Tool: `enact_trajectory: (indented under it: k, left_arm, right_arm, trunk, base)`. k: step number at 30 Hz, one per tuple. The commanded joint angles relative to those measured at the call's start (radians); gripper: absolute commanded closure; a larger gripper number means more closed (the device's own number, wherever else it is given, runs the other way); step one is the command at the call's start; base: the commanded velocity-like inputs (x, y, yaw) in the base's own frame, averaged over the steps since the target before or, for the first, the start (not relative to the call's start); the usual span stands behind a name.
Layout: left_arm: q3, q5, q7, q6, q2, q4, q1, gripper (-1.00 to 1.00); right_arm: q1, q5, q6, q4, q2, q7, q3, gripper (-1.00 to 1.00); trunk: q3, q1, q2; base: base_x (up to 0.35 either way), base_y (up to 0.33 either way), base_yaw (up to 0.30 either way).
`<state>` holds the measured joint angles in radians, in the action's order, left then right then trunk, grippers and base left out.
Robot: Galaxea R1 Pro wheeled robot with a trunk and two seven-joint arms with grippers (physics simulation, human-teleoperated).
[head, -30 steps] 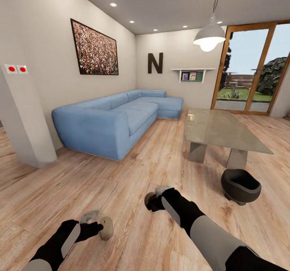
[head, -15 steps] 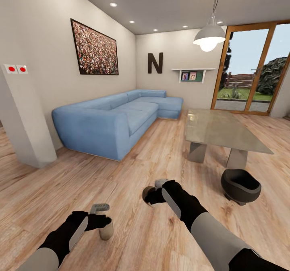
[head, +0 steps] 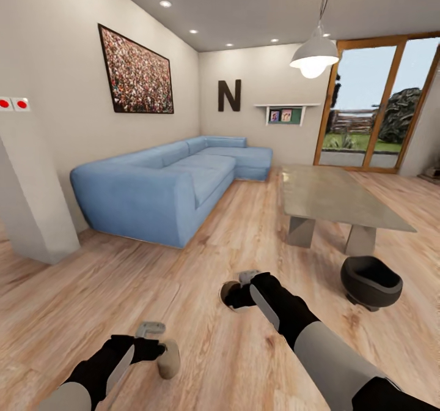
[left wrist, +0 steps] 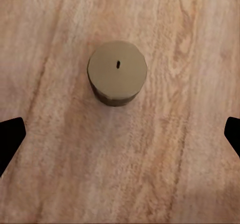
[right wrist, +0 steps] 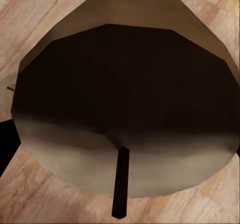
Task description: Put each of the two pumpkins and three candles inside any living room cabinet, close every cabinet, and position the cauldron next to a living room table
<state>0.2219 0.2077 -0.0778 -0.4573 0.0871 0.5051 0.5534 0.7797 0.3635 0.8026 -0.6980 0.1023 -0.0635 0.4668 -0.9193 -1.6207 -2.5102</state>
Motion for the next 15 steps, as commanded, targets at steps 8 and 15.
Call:
enact_trajectory:
  k: [8,15]
  left_arm:
    - [0.007,-0.008,0.003,-0.001,-0.025,-0.004,0.000,-1.00]
    - [0.007,-0.109,-0.001,-0.004,-0.044,-0.015,0.000,-1.00]
  right_arm:
    - [0.003,0.018,0.003,-0.001,-0.010,-0.009,0.001,1.00]
    - [0.003,0.018,0.004,-0.001,-0.012,-0.010,0.001,1.00]
  trunk:
    - [-0.001,0.000,0.000]
    - [-0.001,0.000,0.000]
  base:
    - [0.176,0.299,-0.292]
    - [0.244,0.263,-0.294]
